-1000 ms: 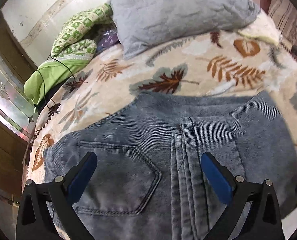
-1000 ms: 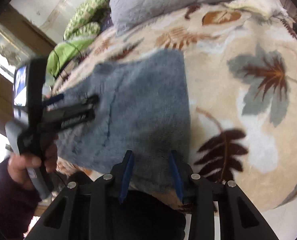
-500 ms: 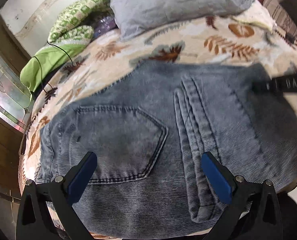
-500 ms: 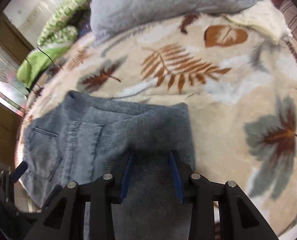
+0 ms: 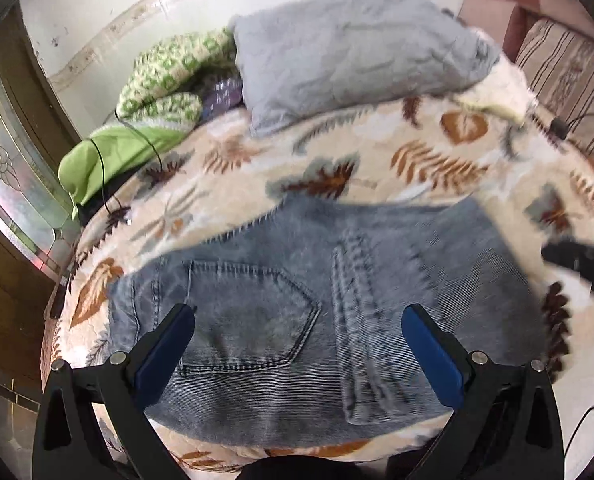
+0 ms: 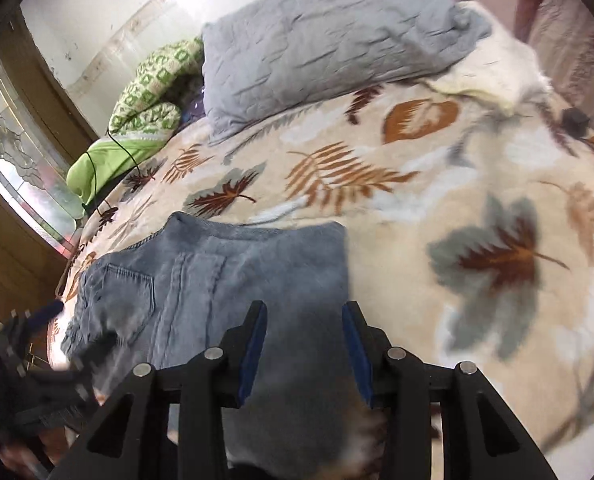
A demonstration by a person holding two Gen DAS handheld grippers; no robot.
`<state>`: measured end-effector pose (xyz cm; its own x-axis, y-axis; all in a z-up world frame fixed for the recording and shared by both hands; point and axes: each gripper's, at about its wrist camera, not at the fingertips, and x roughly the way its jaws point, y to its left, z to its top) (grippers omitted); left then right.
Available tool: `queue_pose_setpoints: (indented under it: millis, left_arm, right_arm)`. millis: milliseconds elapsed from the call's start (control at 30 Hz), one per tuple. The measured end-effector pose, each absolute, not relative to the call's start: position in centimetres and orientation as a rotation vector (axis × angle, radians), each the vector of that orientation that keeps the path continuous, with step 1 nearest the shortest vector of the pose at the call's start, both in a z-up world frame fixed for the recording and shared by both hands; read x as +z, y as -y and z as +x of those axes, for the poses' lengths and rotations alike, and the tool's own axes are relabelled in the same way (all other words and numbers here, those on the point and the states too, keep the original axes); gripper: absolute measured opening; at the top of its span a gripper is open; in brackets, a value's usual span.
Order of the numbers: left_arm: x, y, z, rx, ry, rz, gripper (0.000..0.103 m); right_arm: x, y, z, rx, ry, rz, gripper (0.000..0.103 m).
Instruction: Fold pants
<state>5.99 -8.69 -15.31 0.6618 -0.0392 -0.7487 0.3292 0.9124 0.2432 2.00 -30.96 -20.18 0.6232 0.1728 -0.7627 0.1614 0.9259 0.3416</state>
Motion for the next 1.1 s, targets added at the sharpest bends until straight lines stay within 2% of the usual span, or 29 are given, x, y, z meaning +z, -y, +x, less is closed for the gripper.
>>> queue_pose_setpoints:
  millis: [333, 667, 867, 1100]
  left_arm:
    - [-9.5, 8.0, 2.0, -0.236, -0.702, 0.305, 0.103]
    - [-5.4, 3.8, -0.7, -0.195, -0.592, 0.241, 0.103]
    - [-4.6, 1.3, -1.0, -0.155, -0.547, 0.227, 0.103]
    - [-6.8, -2.2, 0.6, -0.091, -0.606, 0.209, 0.103]
  right_arm:
    - [-15.4, 32.4, -6.4, -0.039, -0.792, 0.327, 0.043]
    - [-9.0, 28.9, -9.1, 0.022, -0.606, 0.273, 0.045]
    - [-6.5, 26.0, -9.3, 0.058, -0.539, 0.232, 0.048]
    - [-7.5, 22.2, -7.1, 0.114, -0.613, 0.189, 0.048]
